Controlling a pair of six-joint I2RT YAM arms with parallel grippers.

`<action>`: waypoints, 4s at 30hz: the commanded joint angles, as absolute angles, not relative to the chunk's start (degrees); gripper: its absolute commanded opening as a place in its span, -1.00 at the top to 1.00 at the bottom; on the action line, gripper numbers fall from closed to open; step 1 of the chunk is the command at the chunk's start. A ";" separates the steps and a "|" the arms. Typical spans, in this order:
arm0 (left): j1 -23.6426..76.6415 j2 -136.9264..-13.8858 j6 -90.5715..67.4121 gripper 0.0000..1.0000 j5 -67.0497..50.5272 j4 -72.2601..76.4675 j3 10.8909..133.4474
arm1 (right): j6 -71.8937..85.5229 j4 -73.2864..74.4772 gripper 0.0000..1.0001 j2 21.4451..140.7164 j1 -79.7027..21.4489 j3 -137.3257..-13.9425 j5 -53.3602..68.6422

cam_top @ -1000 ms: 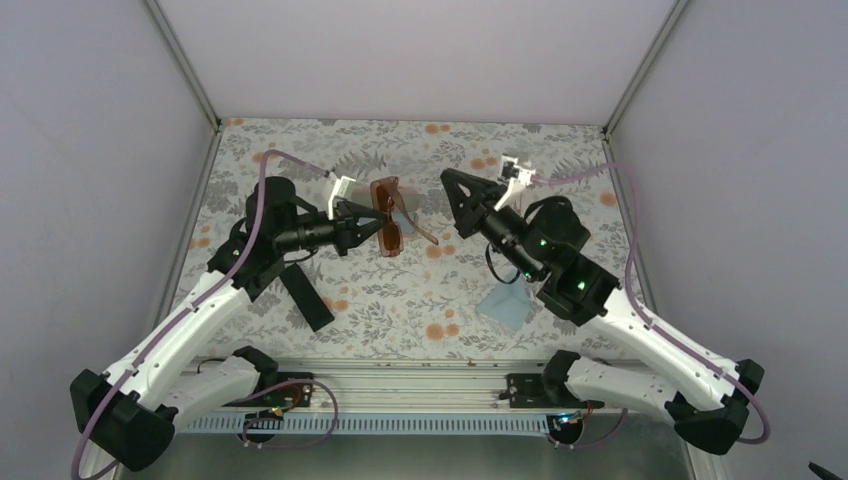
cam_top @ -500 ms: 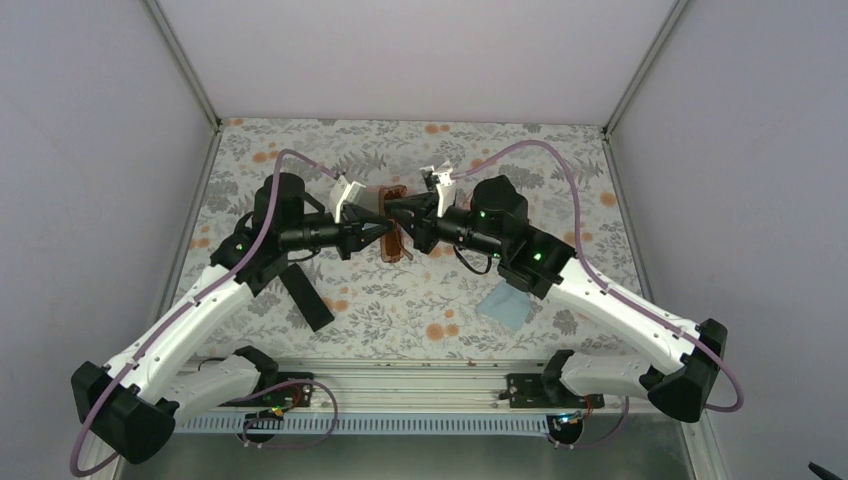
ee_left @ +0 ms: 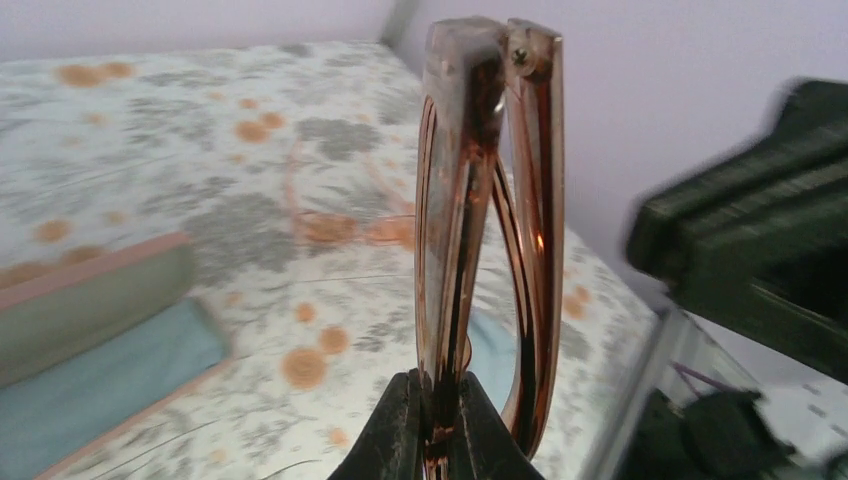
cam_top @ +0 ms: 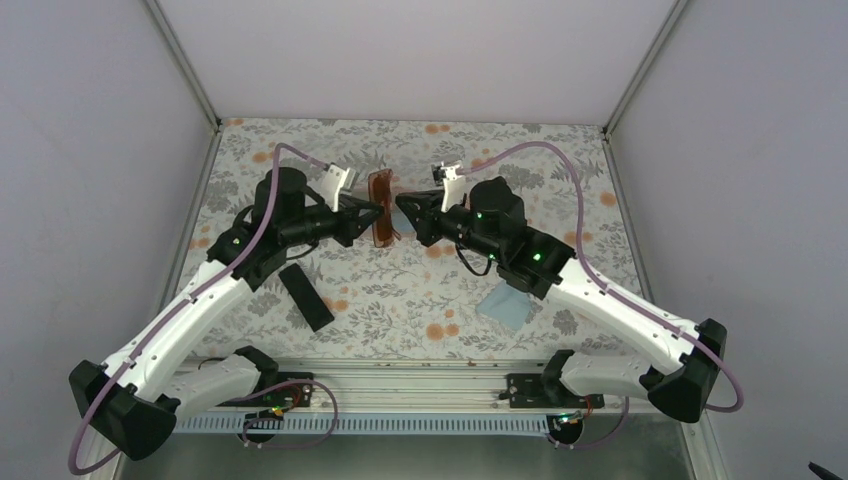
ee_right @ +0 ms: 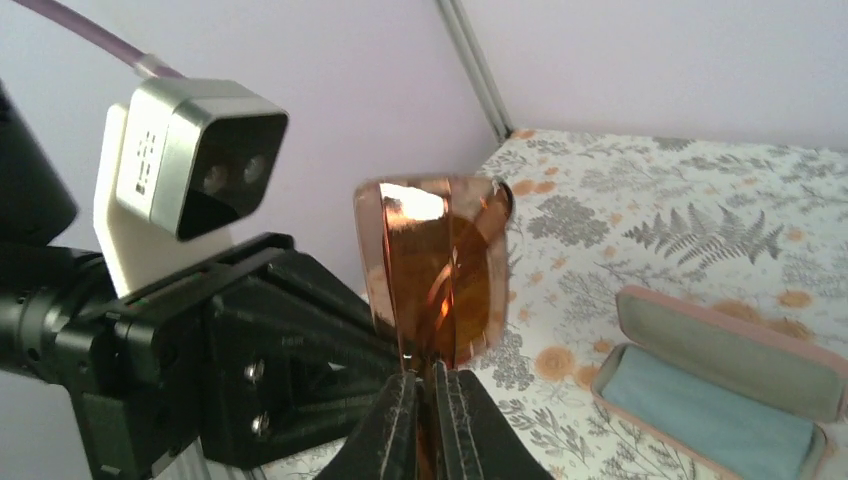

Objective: Organize the sunglasses
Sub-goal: Fold the sunglasses, then adjust the sunglasses case at the center of the board, then place the sunglasses in the sunglasses case.

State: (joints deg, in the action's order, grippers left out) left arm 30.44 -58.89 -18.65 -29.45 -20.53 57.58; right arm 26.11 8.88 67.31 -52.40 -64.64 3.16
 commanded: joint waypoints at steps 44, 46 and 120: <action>26.89 -67.88 -24.05 0.95 -2.89 -37.76 57.31 | 33.77 13.76 0.19 119.06 -46.65 -77.59 3.34; 26.89 -68.58 -23.49 0.95 -4.13 -37.73 57.76 | 33.67 14.13 0.19 118.01 -46.65 -76.67 3.61; 47.02 -131.77 -23.10 0.65 32.97 -73.79 109.30 | 46.83 8.16 0.17 74.44 -39.33 -37.22 -0.33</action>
